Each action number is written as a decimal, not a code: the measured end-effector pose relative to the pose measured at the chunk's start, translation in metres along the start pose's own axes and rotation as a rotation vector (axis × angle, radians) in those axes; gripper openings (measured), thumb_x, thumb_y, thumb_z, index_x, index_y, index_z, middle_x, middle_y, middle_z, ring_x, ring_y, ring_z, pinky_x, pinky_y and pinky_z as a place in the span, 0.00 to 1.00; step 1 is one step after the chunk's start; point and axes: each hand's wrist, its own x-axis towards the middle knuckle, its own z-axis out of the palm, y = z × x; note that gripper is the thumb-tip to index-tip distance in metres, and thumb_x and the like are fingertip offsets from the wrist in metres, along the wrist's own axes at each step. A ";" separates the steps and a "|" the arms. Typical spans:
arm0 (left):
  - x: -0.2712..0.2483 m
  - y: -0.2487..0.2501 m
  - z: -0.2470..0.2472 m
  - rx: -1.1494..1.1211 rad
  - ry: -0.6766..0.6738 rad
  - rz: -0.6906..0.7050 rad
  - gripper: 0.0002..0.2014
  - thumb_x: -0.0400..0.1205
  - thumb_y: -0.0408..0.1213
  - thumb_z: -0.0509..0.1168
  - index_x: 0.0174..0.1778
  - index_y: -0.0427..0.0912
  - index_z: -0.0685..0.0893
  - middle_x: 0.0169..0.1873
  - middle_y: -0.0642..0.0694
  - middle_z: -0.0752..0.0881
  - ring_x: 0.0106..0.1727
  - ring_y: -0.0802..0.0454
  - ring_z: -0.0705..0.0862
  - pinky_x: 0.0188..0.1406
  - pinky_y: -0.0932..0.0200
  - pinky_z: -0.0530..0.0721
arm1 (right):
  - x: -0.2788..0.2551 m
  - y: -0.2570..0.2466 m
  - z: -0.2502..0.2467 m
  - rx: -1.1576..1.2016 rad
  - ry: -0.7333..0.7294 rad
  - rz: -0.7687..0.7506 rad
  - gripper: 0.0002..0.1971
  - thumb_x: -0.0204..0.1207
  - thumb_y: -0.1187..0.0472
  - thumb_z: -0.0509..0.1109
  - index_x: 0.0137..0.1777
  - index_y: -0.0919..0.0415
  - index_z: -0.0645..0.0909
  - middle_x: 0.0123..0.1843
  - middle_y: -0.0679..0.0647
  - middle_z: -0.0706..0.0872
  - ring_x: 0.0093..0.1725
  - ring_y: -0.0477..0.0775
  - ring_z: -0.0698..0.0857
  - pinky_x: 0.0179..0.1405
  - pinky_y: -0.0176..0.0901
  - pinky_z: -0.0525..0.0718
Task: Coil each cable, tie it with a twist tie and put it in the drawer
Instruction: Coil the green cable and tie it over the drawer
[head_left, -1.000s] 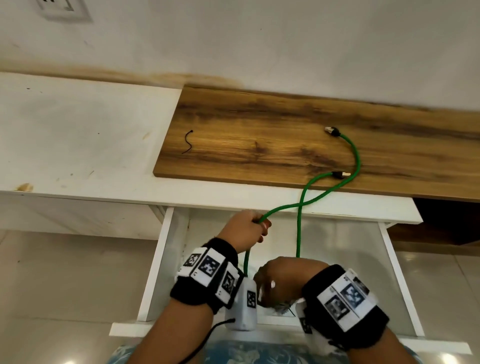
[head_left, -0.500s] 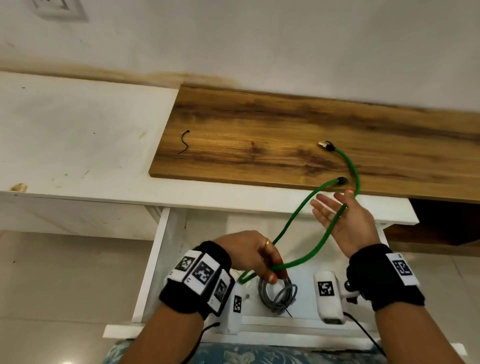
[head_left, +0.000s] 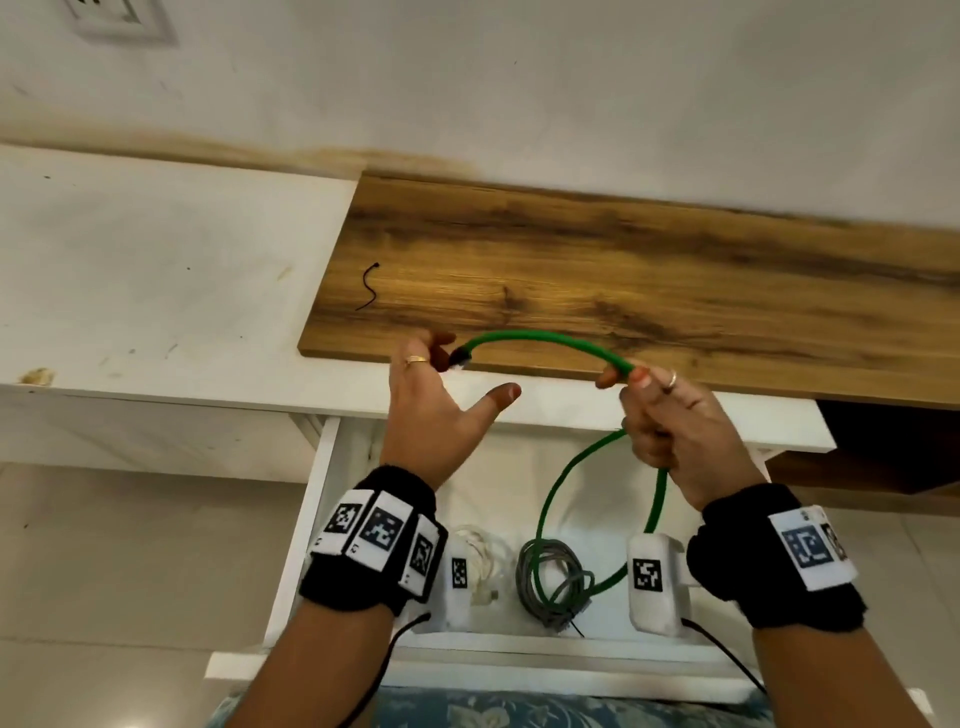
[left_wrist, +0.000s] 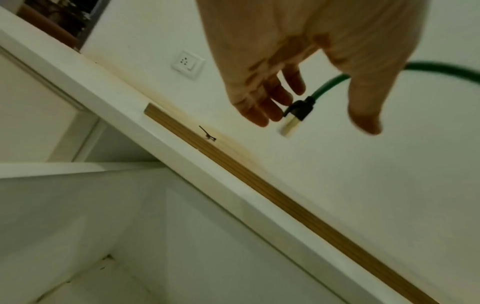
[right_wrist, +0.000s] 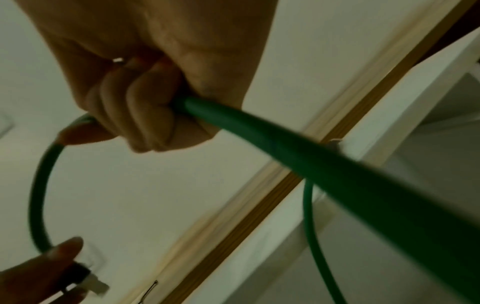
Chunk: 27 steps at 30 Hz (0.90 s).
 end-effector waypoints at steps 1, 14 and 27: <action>0.000 -0.002 -0.003 -0.047 -0.025 0.009 0.36 0.68 0.50 0.78 0.67 0.45 0.69 0.63 0.49 0.74 0.64 0.53 0.74 0.63 0.60 0.74 | 0.000 -0.001 0.002 -0.016 -0.076 0.018 0.16 0.71 0.40 0.69 0.45 0.52 0.86 0.25 0.42 0.62 0.20 0.40 0.57 0.17 0.27 0.56; 0.004 0.022 -0.035 -1.268 -0.392 -0.349 0.24 0.81 0.52 0.54 0.46 0.39 0.90 0.14 0.55 0.63 0.14 0.63 0.55 0.11 0.69 0.57 | 0.006 0.028 -0.004 -0.508 -0.056 0.051 0.13 0.74 0.47 0.71 0.51 0.54 0.83 0.27 0.46 0.77 0.27 0.45 0.75 0.27 0.37 0.75; 0.015 0.007 -0.055 -1.258 0.077 -0.278 0.14 0.88 0.50 0.49 0.58 0.57 0.79 0.52 0.54 0.90 0.16 0.62 0.66 0.15 0.72 0.63 | 0.004 0.013 0.012 -1.043 -0.213 -0.051 0.09 0.83 0.60 0.62 0.59 0.47 0.77 0.25 0.43 0.76 0.29 0.38 0.76 0.31 0.28 0.70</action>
